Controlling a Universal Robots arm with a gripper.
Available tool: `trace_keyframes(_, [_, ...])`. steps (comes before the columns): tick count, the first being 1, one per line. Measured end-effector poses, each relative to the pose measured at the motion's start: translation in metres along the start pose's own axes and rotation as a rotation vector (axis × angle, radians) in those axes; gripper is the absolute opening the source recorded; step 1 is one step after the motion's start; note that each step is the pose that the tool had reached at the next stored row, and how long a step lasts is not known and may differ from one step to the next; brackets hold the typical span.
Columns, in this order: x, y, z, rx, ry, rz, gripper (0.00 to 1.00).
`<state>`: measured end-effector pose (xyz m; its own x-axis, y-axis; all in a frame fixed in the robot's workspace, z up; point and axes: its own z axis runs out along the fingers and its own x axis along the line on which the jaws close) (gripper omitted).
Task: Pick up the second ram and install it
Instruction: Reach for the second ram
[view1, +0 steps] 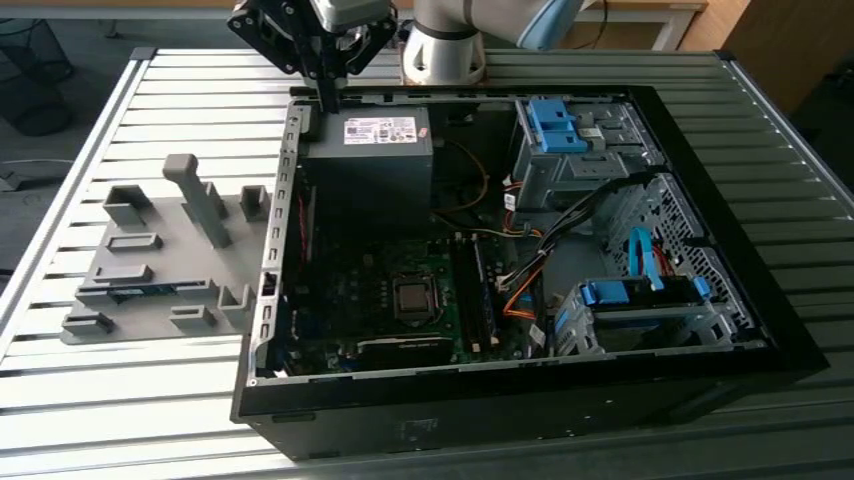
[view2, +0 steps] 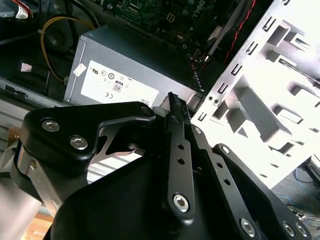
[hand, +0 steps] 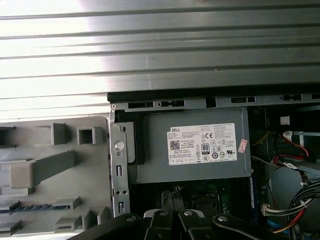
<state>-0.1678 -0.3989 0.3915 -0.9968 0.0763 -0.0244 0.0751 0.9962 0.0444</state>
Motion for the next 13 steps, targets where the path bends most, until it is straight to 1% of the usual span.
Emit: trace_keyframes(13, [0.0193,-0.0015,0.0,0.0,0.0,0.0,0.11])
